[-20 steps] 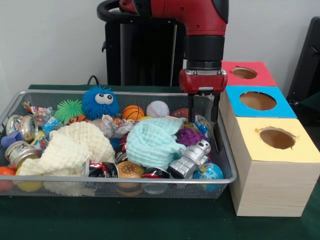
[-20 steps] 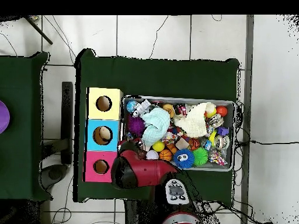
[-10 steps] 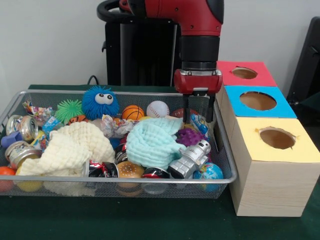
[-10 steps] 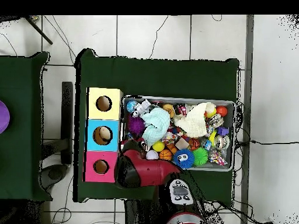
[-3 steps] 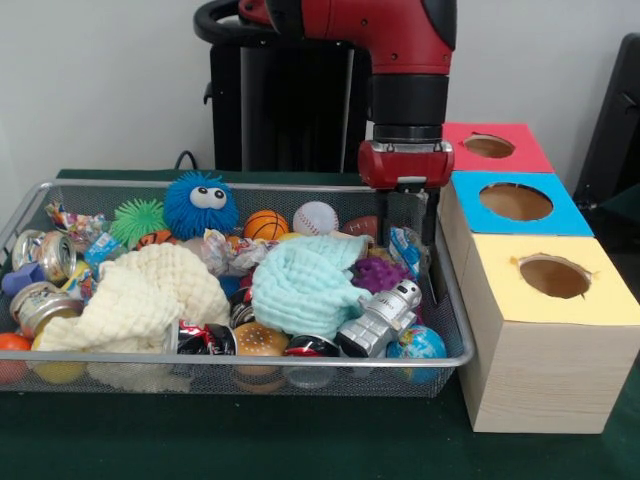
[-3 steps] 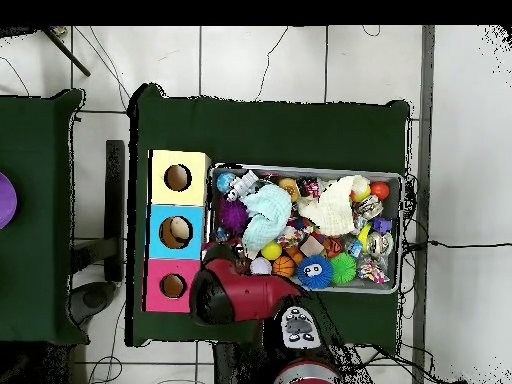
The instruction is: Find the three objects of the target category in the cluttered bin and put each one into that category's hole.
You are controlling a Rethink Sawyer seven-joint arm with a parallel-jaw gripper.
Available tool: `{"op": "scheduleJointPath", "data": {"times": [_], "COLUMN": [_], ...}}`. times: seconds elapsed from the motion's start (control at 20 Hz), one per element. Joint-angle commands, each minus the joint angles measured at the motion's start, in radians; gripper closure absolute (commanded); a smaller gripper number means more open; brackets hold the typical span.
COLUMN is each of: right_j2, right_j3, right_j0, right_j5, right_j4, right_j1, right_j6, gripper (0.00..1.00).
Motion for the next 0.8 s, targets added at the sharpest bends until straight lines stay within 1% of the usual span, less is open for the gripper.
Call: {"op": "scheduleJointPath", "data": {"times": [0.05, 0.35, 0.8], "right_j2": [-0.01, -0.005, -0.001], "right_j3": [-0.062, -0.064, -0.063], "right_j0": [0.021, 0.017, 0.014], "right_j5": [-0.056, -0.058, -0.036], "right_j4": [-0.01, -0.016, -0.012], "right_j1": [0.094, 0.099, 0.085], "right_j6": [0.147, 0.155, 0.156], "gripper": [0.0, 0.0, 0.0]}}
